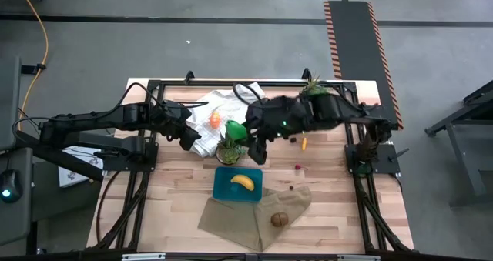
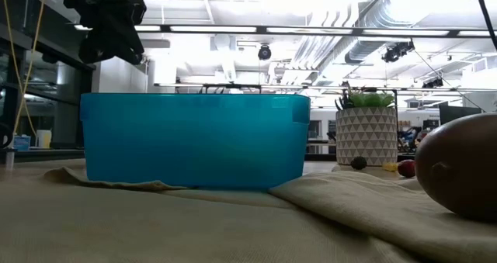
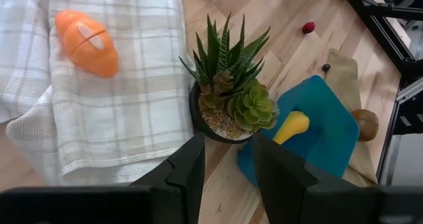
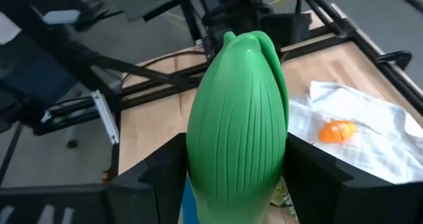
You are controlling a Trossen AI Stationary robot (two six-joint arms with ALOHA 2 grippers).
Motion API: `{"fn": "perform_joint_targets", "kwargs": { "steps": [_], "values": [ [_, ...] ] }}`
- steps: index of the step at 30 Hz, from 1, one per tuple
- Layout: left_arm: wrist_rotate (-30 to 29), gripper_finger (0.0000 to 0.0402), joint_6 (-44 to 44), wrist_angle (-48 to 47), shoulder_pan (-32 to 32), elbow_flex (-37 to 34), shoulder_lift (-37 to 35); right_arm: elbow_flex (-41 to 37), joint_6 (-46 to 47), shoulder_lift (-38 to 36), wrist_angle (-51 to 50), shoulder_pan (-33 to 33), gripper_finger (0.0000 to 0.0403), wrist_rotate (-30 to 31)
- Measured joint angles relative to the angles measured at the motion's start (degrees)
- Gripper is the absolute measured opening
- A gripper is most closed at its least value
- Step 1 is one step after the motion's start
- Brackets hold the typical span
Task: Pick and placing Produce into tupperware
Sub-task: Put the large corn into the blue bin
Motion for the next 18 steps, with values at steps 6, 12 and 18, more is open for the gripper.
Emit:
{"fn": "perform_joint_targets", "kwargs": {
  "steps": [6, 12, 18],
  "values": [
    [0.47, 0.0115, 0.00, 0.00, 0.00, 0.01, 0.00, 0.00, -2.39, -2.19, -1.90, -5.31, 0.0197, -7.04],
    [0.87, 0.0115, -0.02, -0.02, -0.01, 0.00, 0.02, 0.00, -3.84, -8.96, -4.98, -9.29, 0.0197, -7.90],
    [0.86, 0.0115, -0.02, -0.02, -0.01, 0.02, 0.02, 0.09, -4.14, -15.17, -8.78, -8.67, 0.0197, -3.13]
  ]
}}
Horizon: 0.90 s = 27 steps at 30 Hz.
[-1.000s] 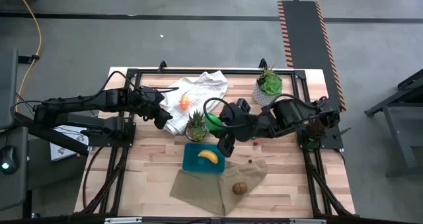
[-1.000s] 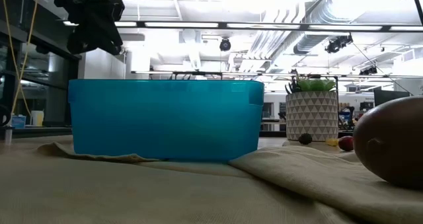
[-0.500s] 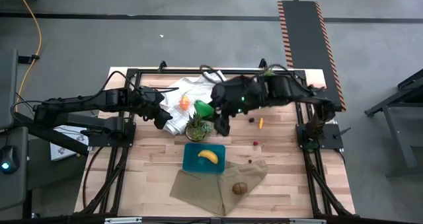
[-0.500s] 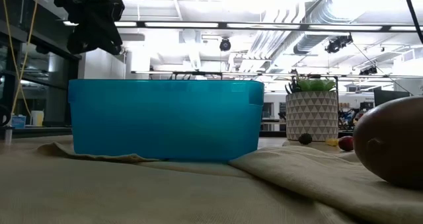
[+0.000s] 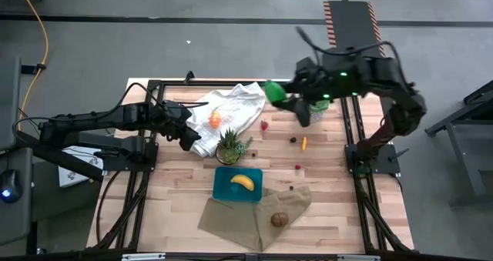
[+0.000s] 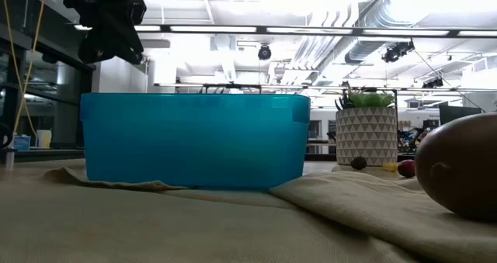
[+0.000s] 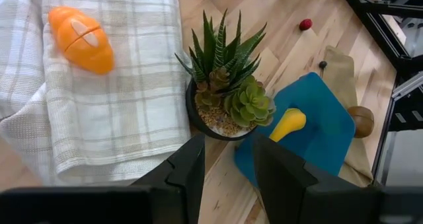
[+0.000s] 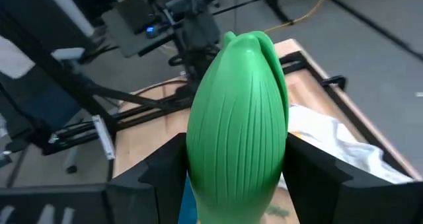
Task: Pick and placing Produce into tupperware
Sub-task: Put the large corn into the blue bin
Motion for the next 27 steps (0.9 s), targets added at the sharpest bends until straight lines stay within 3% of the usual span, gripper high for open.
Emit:
{"fn": "perform_joint_targets", "kwargs": {
  "steps": [3, 11, 23, 27],
  "values": [
    [0.00, 0.0115, 0.02, 0.00, -0.01, -0.01, 0.00, -0.01, -0.25, -0.48, -0.60, 1.44, 0.0197, 3.20],
    [-0.04, 0.0115, 0.04, 0.00, 0.01, 0.00, 0.00, -3.27, -1.03, 2.25, 1.22, 2.61, 0.0197, 3.36],
    [0.04, 0.0115, 0.07, -0.02, 0.01, 0.00, 0.00, -37.75, 5.06, -5.86, 34.12, -0.59, 0.0197, -9.41],
    [0.05, 0.0115, 0.07, -0.02, 0.01, -0.02, 0.00, -46.83, 9.42, -8.67, 40.14, -0.50, 0.0197, -11.04]
  ]
}}
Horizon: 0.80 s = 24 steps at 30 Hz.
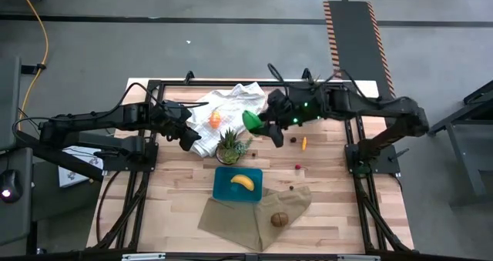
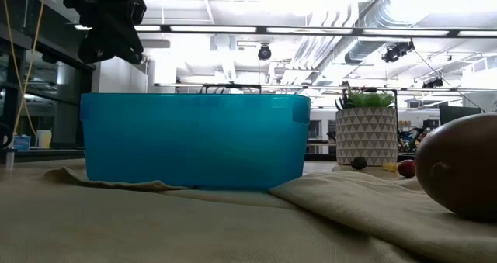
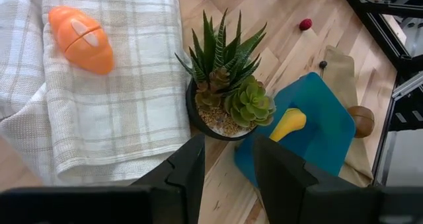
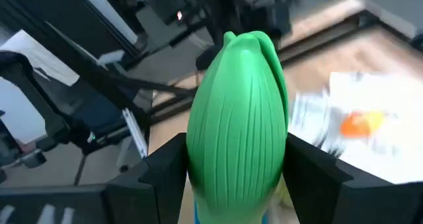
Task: Pick and placing Produce into tupperware
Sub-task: Put the large corn into the blue bin
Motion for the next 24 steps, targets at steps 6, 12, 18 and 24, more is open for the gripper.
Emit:
{"fn": "perform_joint_targets", "kwargs": {
  "steps": [6, 12, 18, 24],
  "values": [
    [0.12, 0.0115, 0.46, -0.02, -0.01, 0.00, 0.00, -10.74, 6.88, -0.44, 4.99, 2.45, 0.0197, 0.03],
    [0.00, 0.0115, 0.46, 0.00, 0.00, 0.02, 0.00, -15.46, 11.01, 2.69, 8.48, 5.88, 0.0197, 0.71],
    [-0.07, 0.0115, 0.46, 0.00, -0.02, 0.00, -0.02, -15.46, 12.36, 7.10, 8.62, 8.53, 0.0197, 2.51],
    [-0.07, 0.0115, 0.44, -0.02, -0.02, 0.01, 0.00, -15.46, 14.28, 11.04, 8.54, 10.17, 0.0197, 2.93]
  ]
}}
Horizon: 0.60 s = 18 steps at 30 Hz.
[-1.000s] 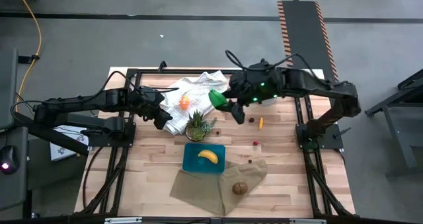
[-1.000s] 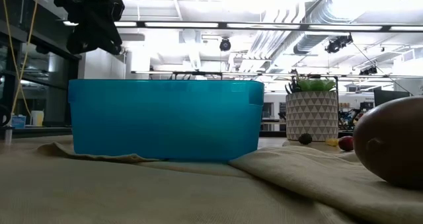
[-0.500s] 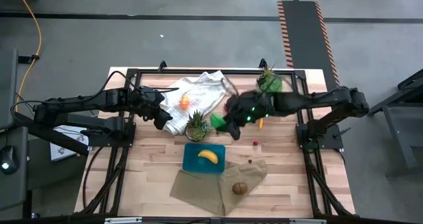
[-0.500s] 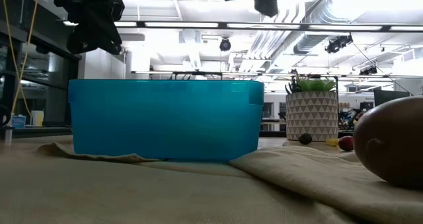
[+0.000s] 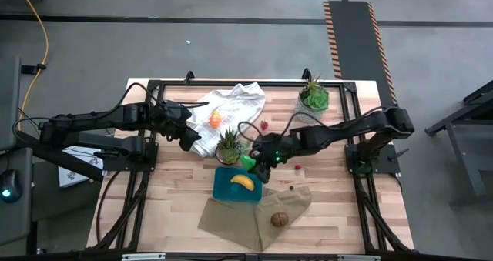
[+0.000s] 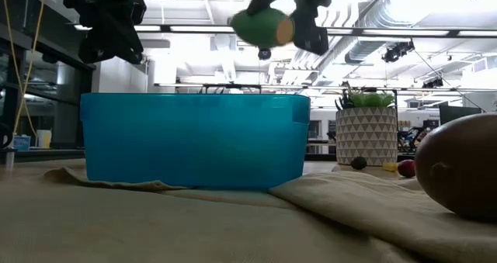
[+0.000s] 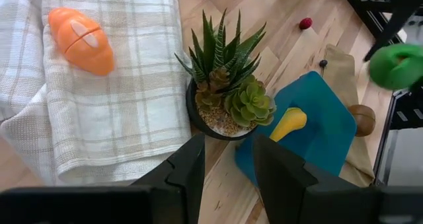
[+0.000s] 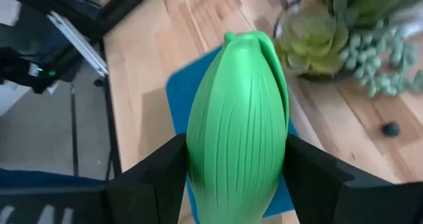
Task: Pick and placing Produce into tupperware
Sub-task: Put the large corn into the blue bin
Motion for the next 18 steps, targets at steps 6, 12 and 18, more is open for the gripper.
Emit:
{"fn": "perform_joint_targets", "kwargs": {
  "steps": [6, 12, 18],
  "values": [
    [0.00, 0.0115, 0.00, 0.00, 0.02, 0.00, 0.00, 0.00, 0.91, 2.82, 0.12, 1.08, 0.0197, 0.96],
    [-0.02, 0.0115, -0.02, 0.02, 0.01, 0.00, -0.02, 0.02, 2.46, 4.15, 1.56, 2.27, 0.0197, 1.42],
    [-0.02, 0.0115, -0.02, -0.02, 0.01, 0.00, -0.02, 0.04, 3.00, 4.63, 2.04, 3.35, 0.0197, 2.24]
  ]
}}
